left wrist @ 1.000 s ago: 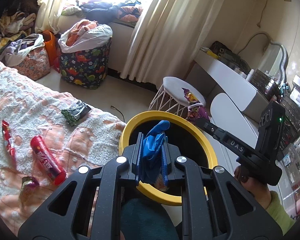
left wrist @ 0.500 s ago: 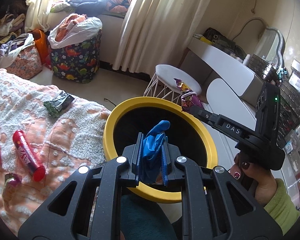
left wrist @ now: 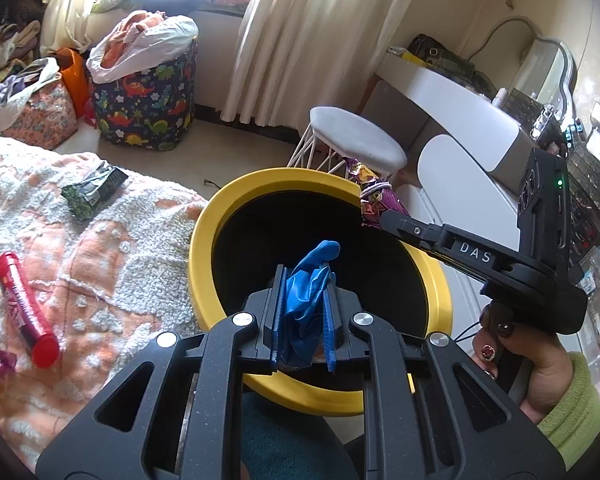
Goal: Collect trash
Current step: 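Lift the glove and purple wrapper and carry them over the bin, then open both tools to drop the glove and wrapper into the bin, then move both open tools back over the remaining trash on the bed, then grasp the small snack wrapper with left tool while right tool grasps the red can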
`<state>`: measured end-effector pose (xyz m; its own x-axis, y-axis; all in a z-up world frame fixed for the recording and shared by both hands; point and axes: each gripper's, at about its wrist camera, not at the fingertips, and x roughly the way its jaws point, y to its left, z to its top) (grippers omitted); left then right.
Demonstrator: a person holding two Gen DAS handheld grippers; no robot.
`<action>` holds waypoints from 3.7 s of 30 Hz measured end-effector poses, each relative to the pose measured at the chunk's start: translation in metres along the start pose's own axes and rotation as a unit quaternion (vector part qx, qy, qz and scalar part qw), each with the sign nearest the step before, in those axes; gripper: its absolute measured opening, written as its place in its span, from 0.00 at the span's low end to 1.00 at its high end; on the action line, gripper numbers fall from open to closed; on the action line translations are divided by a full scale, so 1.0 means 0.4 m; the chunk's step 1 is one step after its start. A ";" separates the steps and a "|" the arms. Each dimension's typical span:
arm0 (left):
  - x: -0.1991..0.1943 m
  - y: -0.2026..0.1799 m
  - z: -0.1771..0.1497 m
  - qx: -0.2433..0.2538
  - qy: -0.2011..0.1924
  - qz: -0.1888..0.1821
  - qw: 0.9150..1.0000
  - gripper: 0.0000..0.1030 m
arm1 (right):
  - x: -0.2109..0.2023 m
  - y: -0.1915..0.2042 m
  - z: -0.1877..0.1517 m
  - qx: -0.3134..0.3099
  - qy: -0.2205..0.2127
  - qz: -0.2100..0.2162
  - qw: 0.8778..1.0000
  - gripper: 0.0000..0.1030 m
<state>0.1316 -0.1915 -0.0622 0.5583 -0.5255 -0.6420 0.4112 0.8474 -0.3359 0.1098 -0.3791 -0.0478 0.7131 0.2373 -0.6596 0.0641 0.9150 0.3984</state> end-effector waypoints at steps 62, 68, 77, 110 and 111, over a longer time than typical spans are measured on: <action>-0.286 0.273 -0.020 -0.092 -0.113 0.163 0.976 0.89 | -0.007 0.301 -0.078 -0.143 -0.016 0.084 0.986 0.67; -0.323 0.342 -0.054 -0.114 -0.108 0.182 0.971 0.89 | 0.018 0.367 -0.118 -0.169 0.008 0.099 0.981 0.67; -0.361 0.423 -0.136 -0.129 -0.075 0.205 0.967 0.89 | 0.061 0.438 -0.164 -0.207 0.042 0.115 0.971 0.67; -0.279 0.477 -0.229 -0.149 0.005 0.107 0.983 0.33 | 0.326 0.560 -0.244 -0.201 0.190 0.151 0.949 0.31; -0.279 0.477 -0.230 -0.148 0.005 0.109 0.983 0.32 | 0.323 0.555 -0.242 -0.197 0.187 0.154 0.950 0.31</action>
<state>0.0817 0.0358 -0.1181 0.6025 -0.3298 -0.7268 0.0536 0.9253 -0.3754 0.1486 -0.1137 -0.1061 0.3525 0.5455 -0.7604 -0.4259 0.8170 0.3887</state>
